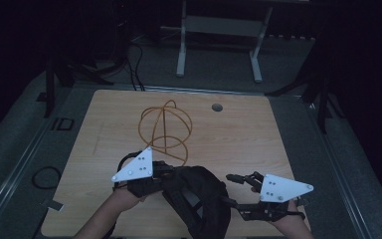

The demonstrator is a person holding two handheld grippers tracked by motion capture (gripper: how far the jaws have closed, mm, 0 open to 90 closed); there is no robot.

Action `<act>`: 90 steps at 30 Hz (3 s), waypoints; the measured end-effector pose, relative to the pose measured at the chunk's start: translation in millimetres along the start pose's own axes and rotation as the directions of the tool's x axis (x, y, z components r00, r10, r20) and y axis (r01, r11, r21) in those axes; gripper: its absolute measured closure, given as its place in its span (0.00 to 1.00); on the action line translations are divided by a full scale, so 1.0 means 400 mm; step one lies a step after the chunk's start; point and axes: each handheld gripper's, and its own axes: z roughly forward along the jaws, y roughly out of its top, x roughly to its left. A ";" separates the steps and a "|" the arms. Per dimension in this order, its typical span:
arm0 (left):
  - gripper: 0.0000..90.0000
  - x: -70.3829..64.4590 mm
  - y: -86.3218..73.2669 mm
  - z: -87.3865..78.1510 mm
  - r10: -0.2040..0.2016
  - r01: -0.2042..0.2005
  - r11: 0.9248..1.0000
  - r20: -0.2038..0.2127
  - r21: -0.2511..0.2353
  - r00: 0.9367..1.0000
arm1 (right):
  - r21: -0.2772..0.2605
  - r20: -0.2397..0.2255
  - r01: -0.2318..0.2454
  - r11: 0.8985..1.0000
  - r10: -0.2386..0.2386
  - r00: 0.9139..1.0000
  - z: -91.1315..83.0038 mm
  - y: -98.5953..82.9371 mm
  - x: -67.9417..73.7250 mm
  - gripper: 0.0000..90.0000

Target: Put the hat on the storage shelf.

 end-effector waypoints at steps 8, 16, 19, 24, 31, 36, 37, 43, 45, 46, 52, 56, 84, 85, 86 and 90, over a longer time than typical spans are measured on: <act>0.99 0.001 0.001 0.010 -0.012 0.012 1.000 -0.004 -0.011 1.000 | 0.001 -0.029 0.090 0.996 -0.090 0.995 0.021 0.003 0.018 0.75; 0.99 0.005 0.001 0.014 -0.016 0.017 1.000 -0.025 0.007 1.000 | 0.018 -0.021 0.088 0.996 -0.087 0.996 0.024 0.011 0.032 0.98; 0.98 0.012 -0.005 0.013 -0.005 0.007 0.999 -0.055 0.036 0.998 | 0.001 -0.022 0.060 0.998 -0.060 0.998 0.018 0.011 0.026 0.99; 0.95 0.007 -0.003 0.015 0.005 -0.002 0.999 -0.070 0.048 0.998 | -0.011 -0.013 0.032 0.999 -0.032 0.999 0.009 0.015 0.020 0.99; 0.68 0.009 0.000 0.009 0.025 -0.010 0.996 -0.158 0.089 0.987 | -0.035 0.026 0.011 0.999 -0.010 1.000 -0.028 0.023 0.004 0.99; 0.65 0.014 -0.005 -0.003 0.026 -0.006 0.995 -0.195 0.101 0.981 | -0.050 0.085 -0.017 0.999 0.021 0.996 -0.060 0.022 -0.018 0.99; 0.65 0.014 -0.007 -0.006 0.028 -0.006 0.994 -0.203 0.108 0.979 | -0.052 0.094 -0.025 0.998 0.030 0.995 -0.065 0.021 -0.023 0.99; 0.65 0.015 -0.033 -0.031 0.028 0.005 0.991 -0.242 0.133 0.970 | -0.063 0.171 -0.064 0.996 0.074 0.983 -0.090 0.025 -0.054 0.99; 0.63 0.016 -0.047 -0.043 0.031 0.008 0.989 -0.264 0.145 0.964 | -0.066 0.188 -0.070 0.995 0.081 0.979 -0.094 0.027 -0.065 0.99; 0.63 0.015 -0.054 -0.047 0.034 0.010 0.988 -0.282 0.154 0.959 | -0.067 0.199 -0.073 0.995 0.085 0.976 -0.095 0.028 -0.072 0.99; 0.60 0.016 -0.099 -0.070 0.031 0.034 0.983 -0.342 0.181 0.939 | -0.074 0.262 -0.094 0.993 0.110 0.959 -0.094 0.048 -0.112 0.99; 0.60 0.021 -0.136 -0.089 0.004 0.068 0.980 -0.356 0.189 0.934 | -0.085 0.283 -0.090 0.992 0.110 0.953 -0.091 0.075 -0.137 0.99; 0.08 0.022 -0.337 -0.249 -0.173 0.277 0.956 -0.569 0.101 0.804 | 0.005 0.381 -0.063 0.998 0.057 0.923 0.080 0.303 -0.293 0.98; 0.03 0.022 -0.343 -0.254 -0.183 0.288 0.953 -0.575 0.096 0.798 | 0.008 0.381 -0.060 0.998 0.052 0.923 0.089 0.307 -0.294 0.98; 0.03 0.022 -0.349 -0.260 -0.193 0.295 0.952 -0.580 0.086 0.792 | 0.011 0.376 -0.058 0.998 0.049 0.925 0.100 0.312 -0.295 0.98; 0.03 0.021 -0.370 -0.273 -0.218 0.314 0.947 -0.600 0.060 0.770 | 0.016 0.348 -0.065 0.998 0.056 0.936 0.153 0.328 -0.298 0.98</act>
